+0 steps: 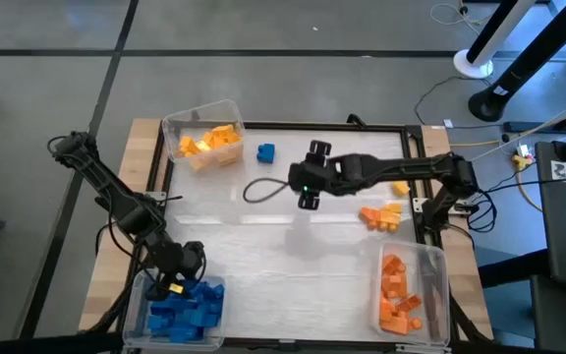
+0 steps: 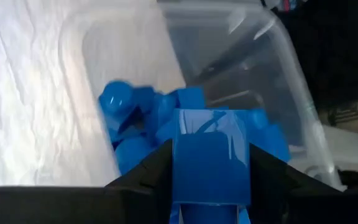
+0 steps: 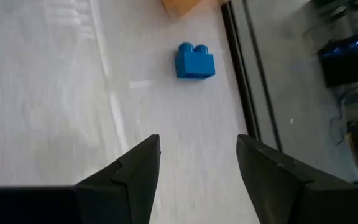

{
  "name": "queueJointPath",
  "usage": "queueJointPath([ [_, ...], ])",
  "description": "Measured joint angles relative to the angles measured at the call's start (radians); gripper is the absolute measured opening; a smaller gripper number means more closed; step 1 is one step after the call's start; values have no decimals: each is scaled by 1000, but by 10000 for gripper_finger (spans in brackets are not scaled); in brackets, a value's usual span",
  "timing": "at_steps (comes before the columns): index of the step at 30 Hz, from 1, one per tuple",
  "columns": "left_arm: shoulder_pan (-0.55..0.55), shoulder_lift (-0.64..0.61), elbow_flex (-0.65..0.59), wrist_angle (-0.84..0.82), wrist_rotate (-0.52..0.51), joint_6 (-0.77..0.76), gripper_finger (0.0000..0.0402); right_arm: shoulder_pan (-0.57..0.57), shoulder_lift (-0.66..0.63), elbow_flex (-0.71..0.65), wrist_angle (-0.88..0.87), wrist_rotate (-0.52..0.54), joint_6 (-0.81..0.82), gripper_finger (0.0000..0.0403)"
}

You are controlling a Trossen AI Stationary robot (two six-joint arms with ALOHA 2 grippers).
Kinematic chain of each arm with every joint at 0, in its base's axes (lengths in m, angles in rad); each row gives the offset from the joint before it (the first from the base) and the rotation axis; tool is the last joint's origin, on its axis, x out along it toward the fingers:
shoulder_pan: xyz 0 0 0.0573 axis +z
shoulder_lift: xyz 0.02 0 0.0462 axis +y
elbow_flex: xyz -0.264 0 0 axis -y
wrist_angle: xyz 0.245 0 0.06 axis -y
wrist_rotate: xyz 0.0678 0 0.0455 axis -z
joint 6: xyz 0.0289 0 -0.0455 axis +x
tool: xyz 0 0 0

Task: Sort blocks
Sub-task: Put the blue game piece into the bottom left transparent bin

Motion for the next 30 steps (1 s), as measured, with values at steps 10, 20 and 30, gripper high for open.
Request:
queueJointPath([
  [10, -1, -1, -30, 5, 2, -56, 183, -130, 79, 0, 110, -180, -82, 214],
  [20, -3, -2, -30, 8, 29, -61, 202, -254, 222, 0, 329, -408, -155, 214],
  [30, -26, -42, -32, 65, -50, 151, 190, -417, 336, 0, 472, -546, -154, 214],
])
